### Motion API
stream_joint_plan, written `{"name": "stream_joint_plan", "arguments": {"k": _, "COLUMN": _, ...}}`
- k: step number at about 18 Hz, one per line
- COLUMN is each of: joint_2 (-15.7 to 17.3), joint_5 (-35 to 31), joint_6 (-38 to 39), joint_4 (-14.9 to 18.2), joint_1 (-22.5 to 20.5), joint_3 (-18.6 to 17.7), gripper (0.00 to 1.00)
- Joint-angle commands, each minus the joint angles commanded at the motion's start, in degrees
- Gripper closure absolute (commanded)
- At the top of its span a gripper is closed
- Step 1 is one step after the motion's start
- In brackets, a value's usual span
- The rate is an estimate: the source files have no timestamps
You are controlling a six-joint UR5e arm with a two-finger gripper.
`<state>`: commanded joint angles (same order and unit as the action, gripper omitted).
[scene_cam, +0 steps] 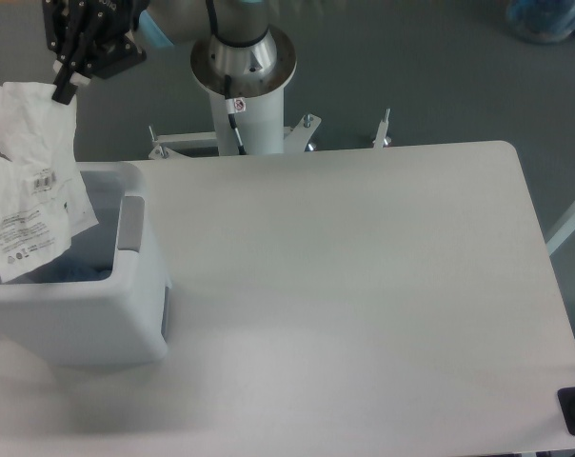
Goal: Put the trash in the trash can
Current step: 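Lower the wrapper into the bin and open the gripper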
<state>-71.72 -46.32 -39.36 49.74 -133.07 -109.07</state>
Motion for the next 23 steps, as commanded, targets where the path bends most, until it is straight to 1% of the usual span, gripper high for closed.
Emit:
{"name": "stream_joint_plan", "arguments": {"k": 3, "joint_2": -0.3, "joint_5": 0.0, "joint_6": -2.0, "joint_4": 3.0, "joint_1": 0.1, "joint_3": 0.2, "gripper": 1.00}}
{"name": "stream_joint_plan", "arguments": {"k": 6, "joint_2": -0.5, "joint_5": -0.1, "joint_6": -3.8, "joint_4": 5.1, "joint_1": 0.1, "joint_3": 0.4, "gripper": 1.00}}
{"name": "stream_joint_plan", "arguments": {"k": 8, "joint_2": -1.3, "joint_5": -0.1, "joint_6": -4.1, "joint_4": 7.3, "joint_1": 0.1, "joint_3": 1.3, "gripper": 1.00}}
{"name": "stream_joint_plan", "arguments": {"k": 11, "joint_2": -3.2, "joint_5": -1.1, "joint_6": -4.1, "joint_4": 9.7, "joint_1": 0.1, "joint_3": 2.9, "gripper": 1.00}}
{"name": "stream_joint_plan", "arguments": {"k": 16, "joint_2": -6.1, "joint_5": -1.8, "joint_6": -3.5, "joint_4": 9.8, "joint_1": 0.5, "joint_3": 3.4, "gripper": 1.00}}
{"name": "stream_joint_plan", "arguments": {"k": 17, "joint_2": -6.7, "joint_5": -1.7, "joint_6": -3.4, "joint_4": 9.8, "joint_1": 0.6, "joint_3": 3.4, "gripper": 0.96}}
{"name": "stream_joint_plan", "arguments": {"k": 18, "joint_2": -7.2, "joint_5": -1.5, "joint_6": -3.3, "joint_4": 9.7, "joint_1": 0.6, "joint_3": 3.6, "gripper": 0.70}}
{"name": "stream_joint_plan", "arguments": {"k": 19, "joint_2": -7.7, "joint_5": -1.4, "joint_6": -2.8, "joint_4": 9.8, "joint_1": 0.6, "joint_3": 4.2, "gripper": 0.66}}
{"name": "stream_joint_plan", "arguments": {"k": 20, "joint_2": -8.1, "joint_5": -1.4, "joint_6": -2.2, "joint_4": 9.9, "joint_1": 0.7, "joint_3": 4.8, "gripper": 0.64}}
{"name": "stream_joint_plan", "arguments": {"k": 21, "joint_2": -8.3, "joint_5": -1.4, "joint_6": -1.8, "joint_4": 9.8, "joint_1": 0.8, "joint_3": 5.3, "gripper": 0.59}}
{"name": "stream_joint_plan", "arguments": {"k": 22, "joint_2": -8.7, "joint_5": -1.4, "joint_6": -1.8, "joint_4": 9.8, "joint_1": 0.8, "joint_3": 5.7, "gripper": 0.48}}
{"name": "stream_joint_plan", "arguments": {"k": 23, "joint_2": -8.9, "joint_5": -1.6, "joint_6": -1.9, "joint_4": 9.6, "joint_1": 0.8, "joint_3": 5.9, "gripper": 0.21}}
